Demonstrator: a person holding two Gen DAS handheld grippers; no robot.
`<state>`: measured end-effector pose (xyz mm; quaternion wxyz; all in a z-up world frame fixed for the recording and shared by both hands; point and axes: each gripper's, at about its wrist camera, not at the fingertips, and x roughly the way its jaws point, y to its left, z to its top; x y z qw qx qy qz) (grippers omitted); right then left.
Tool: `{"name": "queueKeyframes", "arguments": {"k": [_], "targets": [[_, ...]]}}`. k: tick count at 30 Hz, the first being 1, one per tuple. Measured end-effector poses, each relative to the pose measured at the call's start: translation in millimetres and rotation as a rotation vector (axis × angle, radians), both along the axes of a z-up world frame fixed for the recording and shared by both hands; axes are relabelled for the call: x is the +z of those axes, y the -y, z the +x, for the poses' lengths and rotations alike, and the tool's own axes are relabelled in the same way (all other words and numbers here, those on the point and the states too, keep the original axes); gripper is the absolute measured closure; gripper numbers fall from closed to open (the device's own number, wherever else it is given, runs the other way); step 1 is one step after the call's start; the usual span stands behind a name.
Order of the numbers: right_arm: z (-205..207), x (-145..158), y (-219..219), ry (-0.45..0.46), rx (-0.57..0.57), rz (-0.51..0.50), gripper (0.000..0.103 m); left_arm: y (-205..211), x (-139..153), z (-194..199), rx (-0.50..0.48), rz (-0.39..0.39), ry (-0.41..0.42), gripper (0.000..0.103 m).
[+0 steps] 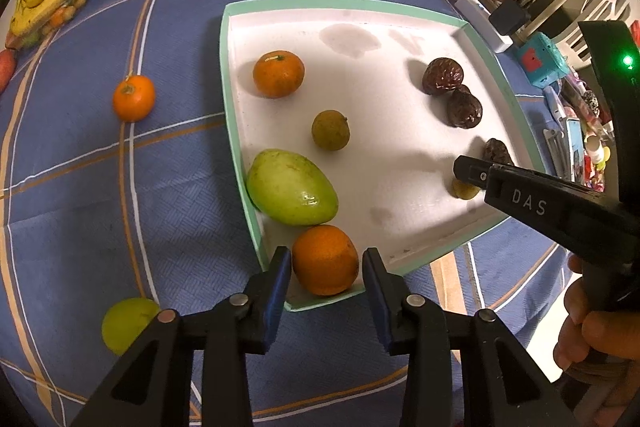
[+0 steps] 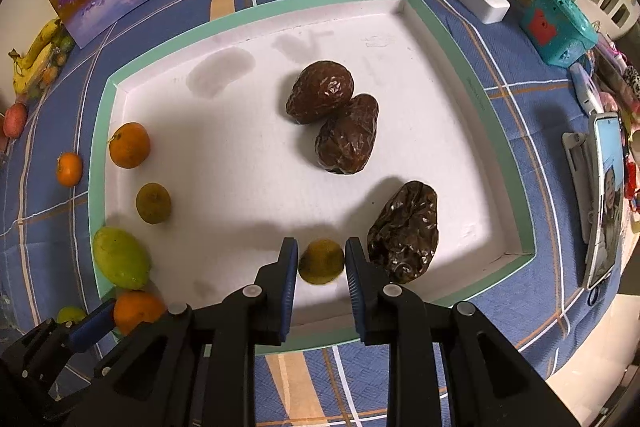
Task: Organize fruits
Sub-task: 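Open both tools to release the orange and brown fruit in the tray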
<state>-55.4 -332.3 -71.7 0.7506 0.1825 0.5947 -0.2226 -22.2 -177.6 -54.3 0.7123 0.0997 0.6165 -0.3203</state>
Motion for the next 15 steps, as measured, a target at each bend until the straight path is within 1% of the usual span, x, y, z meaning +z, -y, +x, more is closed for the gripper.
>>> {"name": "queueKeyframes", "arguments": {"k": [3,9,12,15], "targets": [[-1,7,1,0.017,-0.002,-0.013,0.078,-2,6,0,0.0,-0.011,0.007,0.061],[-3,29,1,0.077,-0.002,-0.047,0.078,-9,24,0,0.011,-0.063,0.026,0.061],[-3,37,-2,0.096,0.002,-0.058,0.078,-15,33,4,0.033,-0.082,0.046,0.061],[-2,39,-3,0.104,0.007,-0.06,0.078,-21,37,9,0.06,-0.083,0.06,0.061]]}}
